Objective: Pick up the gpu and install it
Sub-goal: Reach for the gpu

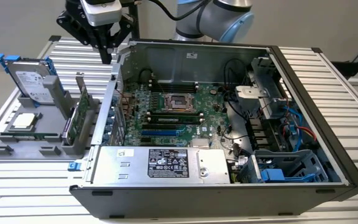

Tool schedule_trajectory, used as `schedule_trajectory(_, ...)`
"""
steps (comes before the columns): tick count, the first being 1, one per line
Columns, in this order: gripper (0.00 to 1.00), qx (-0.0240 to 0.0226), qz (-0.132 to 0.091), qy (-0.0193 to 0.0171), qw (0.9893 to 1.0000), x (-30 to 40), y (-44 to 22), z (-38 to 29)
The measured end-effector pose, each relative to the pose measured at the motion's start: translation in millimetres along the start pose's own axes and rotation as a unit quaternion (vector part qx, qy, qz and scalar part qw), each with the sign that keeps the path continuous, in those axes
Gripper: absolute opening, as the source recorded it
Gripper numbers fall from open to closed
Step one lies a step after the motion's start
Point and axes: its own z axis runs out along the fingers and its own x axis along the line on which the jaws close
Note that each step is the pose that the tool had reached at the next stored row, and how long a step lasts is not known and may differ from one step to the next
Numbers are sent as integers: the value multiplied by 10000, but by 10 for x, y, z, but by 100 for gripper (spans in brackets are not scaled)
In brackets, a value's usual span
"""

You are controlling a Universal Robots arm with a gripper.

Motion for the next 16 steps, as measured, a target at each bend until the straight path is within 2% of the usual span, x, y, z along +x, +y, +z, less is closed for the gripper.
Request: schedule_trajectory(16, 0, 0, 0, 0, 10000, 259, -18, -6)
